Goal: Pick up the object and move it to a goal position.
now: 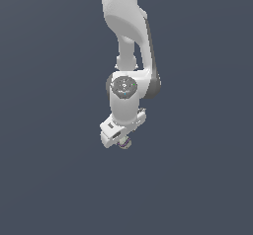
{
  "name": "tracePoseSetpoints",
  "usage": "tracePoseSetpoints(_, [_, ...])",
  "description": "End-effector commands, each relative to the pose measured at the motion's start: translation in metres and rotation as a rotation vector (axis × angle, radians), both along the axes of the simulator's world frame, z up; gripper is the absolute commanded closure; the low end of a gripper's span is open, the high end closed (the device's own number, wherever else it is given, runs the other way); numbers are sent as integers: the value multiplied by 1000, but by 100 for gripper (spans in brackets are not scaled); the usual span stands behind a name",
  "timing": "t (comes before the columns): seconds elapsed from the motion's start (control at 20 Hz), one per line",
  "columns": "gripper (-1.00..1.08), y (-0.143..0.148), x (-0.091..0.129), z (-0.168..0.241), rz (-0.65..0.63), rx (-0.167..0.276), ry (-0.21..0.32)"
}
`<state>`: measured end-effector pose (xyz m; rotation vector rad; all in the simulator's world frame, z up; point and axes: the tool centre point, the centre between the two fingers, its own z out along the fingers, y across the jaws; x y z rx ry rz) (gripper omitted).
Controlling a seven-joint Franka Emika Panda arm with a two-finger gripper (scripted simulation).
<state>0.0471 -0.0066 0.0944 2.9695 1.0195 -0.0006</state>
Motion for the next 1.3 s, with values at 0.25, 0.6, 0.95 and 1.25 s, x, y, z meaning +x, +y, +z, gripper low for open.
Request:
tracePoseSetpoints(0.25, [-92,-3,3,-8,49,2,0])
tracePoseSetpoints(0.6, [-92,-3,2,-18,46,2,1])
tracePoseSetpoints(0.95, [-92,-3,1,-53,50,2,0])
tracePoseSetpoints(1.25, [108,-3,3,-58,50,2,0])
